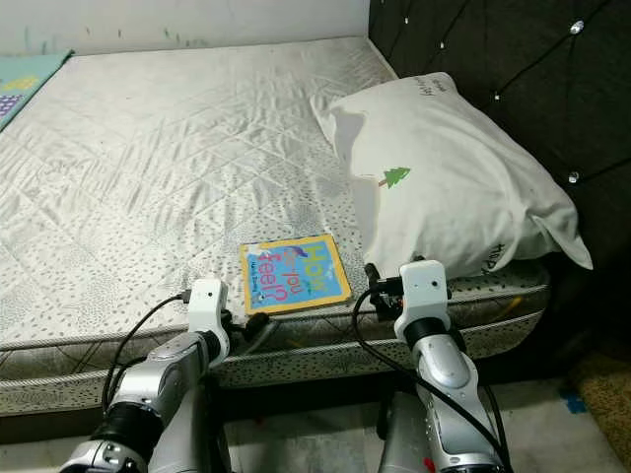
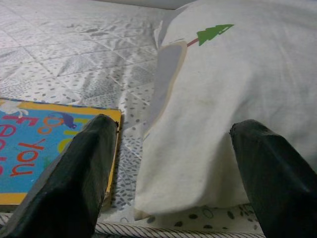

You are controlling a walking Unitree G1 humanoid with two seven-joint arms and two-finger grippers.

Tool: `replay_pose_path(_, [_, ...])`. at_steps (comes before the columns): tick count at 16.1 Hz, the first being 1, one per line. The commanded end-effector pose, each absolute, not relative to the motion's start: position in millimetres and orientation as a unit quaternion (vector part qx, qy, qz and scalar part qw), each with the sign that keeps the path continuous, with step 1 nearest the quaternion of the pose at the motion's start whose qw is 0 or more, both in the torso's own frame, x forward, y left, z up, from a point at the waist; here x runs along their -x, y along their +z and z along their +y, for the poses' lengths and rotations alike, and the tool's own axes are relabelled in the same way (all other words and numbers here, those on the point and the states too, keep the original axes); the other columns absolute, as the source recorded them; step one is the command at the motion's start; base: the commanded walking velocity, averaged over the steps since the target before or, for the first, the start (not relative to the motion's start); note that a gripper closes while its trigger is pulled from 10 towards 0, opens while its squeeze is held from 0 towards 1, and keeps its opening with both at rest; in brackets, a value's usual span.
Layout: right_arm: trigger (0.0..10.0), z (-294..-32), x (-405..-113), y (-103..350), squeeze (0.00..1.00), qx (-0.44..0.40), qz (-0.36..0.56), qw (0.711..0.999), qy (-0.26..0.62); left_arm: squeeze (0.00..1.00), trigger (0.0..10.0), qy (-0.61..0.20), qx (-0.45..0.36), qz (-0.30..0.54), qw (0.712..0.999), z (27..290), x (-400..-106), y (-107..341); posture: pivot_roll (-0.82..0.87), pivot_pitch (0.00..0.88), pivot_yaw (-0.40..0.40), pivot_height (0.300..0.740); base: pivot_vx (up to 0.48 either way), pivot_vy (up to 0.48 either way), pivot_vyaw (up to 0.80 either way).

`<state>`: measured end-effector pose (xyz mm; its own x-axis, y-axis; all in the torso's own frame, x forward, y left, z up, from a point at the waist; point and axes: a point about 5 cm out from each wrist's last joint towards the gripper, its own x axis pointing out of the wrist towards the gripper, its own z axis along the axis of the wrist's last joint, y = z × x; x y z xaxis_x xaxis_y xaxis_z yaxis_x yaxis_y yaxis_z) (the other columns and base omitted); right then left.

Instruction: Clean up the room

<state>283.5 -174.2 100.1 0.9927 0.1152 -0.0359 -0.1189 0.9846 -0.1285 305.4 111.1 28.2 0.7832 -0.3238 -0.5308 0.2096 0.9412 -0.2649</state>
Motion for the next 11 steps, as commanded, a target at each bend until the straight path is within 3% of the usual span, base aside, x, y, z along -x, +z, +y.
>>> replay_pose_path(1, [10.0, -175, -284, 106, 0.0, 0.067, 0.005, 0.996, 0.056, 0.0, 10.0, -0.131, 0.093, 0.31, 0.937, 118, -304, 23, -0.14, 0.0, 0.051, 0.525, 0.0, 0.0, 0.0])
replay_pose_path(11, [10.0, -179, -282, 104, 0.0, 0.069, 0.01, 0.996, 0.049, 0.0, 10.0, -0.086, 0.083, 0.305, 0.945, 143, -316, 24, -0.15, 0.0, 0.056, 0.525, 0.0, 0.0, 0.0])
